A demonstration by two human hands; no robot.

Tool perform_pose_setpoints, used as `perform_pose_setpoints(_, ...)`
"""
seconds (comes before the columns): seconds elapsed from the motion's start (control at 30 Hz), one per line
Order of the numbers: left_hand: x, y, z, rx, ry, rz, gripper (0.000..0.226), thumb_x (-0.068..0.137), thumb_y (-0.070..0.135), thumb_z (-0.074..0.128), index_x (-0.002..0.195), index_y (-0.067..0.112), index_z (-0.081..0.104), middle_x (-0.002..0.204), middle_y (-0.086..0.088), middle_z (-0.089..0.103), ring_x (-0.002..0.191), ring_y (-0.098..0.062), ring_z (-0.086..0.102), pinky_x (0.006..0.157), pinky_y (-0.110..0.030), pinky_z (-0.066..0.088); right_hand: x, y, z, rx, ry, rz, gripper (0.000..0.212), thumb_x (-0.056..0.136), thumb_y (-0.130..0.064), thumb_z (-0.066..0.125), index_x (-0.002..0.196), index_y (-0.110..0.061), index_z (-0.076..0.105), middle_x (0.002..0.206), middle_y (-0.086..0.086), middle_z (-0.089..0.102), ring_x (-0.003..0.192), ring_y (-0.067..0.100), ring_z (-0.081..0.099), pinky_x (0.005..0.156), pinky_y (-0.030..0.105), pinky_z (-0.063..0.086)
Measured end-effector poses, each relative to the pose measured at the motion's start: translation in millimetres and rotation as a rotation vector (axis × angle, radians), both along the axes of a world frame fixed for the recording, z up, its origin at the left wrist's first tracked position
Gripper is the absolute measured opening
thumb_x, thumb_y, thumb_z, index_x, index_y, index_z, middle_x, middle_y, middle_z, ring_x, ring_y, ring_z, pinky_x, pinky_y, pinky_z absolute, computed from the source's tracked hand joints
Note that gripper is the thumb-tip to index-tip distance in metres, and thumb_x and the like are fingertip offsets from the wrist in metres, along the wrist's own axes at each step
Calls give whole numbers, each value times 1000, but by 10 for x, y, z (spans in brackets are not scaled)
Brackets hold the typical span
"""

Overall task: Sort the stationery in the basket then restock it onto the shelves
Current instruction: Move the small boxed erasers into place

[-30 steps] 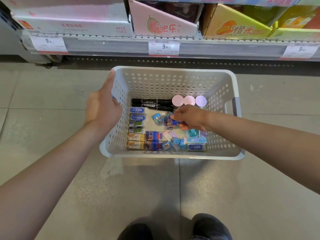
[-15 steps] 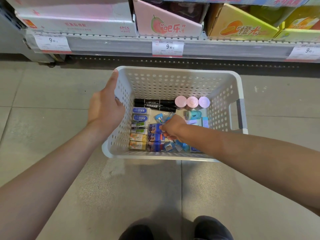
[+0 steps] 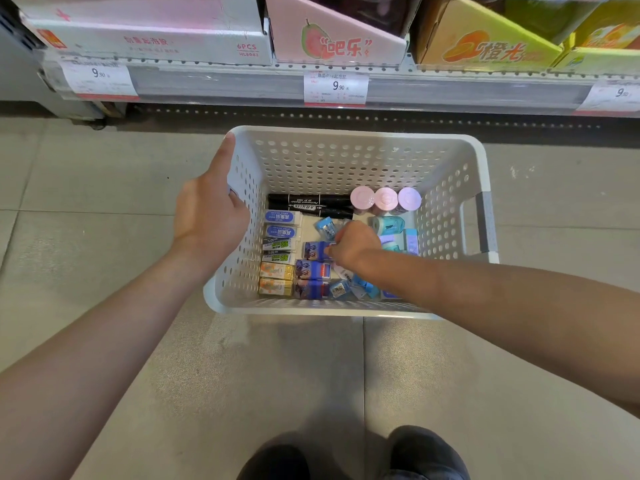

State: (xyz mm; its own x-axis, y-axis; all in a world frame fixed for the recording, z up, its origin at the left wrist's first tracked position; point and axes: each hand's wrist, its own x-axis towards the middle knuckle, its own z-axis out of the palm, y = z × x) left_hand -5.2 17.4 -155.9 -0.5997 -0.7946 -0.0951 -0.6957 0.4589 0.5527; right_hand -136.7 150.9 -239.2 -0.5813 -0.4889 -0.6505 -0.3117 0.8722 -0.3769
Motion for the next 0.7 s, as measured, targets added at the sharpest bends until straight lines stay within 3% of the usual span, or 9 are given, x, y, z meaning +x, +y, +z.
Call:
perform_pose_setpoints(0.13, 1, -5, -6, 8, 10, -3, 72, 90, 0, 41, 152, 28, 19, 66, -6, 45, 55, -19, 42, 52, -38, 43, -5, 36, 5, -63, 110, 142, 22, 86, -23, 66, 97, -4, 63, 91, 11, 64, 91, 25, 65, 75, 32, 55)
perform_pose_setpoints(0.3, -6, 9, 12, 1, 6, 4, 71, 91, 1, 41, 152, 29, 19, 64, -3, 42, 58, -20, 42, 58, -44, 48, 11, 33, -7, -80, 146, 272, 21, 88, -16, 62, 104, -1, 64, 104, 14, 64, 96, 27, 63, 73, 29, 50)
perform_pose_setpoints(0.4, -7, 13, 28, 1, 4, 9, 71, 91, 1, 40, 152, 30, 19, 62, -2, 39, 56, -19, 40, 60, -47, 50, -65, 2, 37, -31, 72, 394, 23, 92, -10, 54, 110, -3, 67, 109, 13, 67, 98, 25, 64, 85, 33, 54)
perform_pose_setpoints(0.47, -10, 15, 31, 4, 10, 9, 71, 91, 1, 40, 151, 30, 19, 62, -2, 39, 55, -18, 40, 57, -46, 52, -194, -17, 139, -8, -78, 451, 32, 92, -1, 50, 123, -5, 60, 116, 13, 66, 91, 21, 67, 87, 33, 54)
perform_pose_setpoints(0.57, 4, 17, 29, 11, 21, -1, 71, 91, 0, 41, 152, 29, 19, 68, -6, 46, 56, -17, 43, 54, -41, 47, -455, -9, 396, -41, -266, 415, 31, 93, 5, 42, 117, -3, 59, 103, 18, 68, 66, 14, 65, 78, 38, 56)
perform_pose_setpoints(0.7, 4, 19, 34, 23, 23, -3, 71, 91, -1, 41, 152, 28, 19, 69, -7, 48, 58, -21, 45, 57, -42, 48, -657, 99, 586, 141, -204, 715, 23, 89, -2, 52, 106, -2, 68, 80, 5, 70, 68, 13, 67, 67, 22, 56)
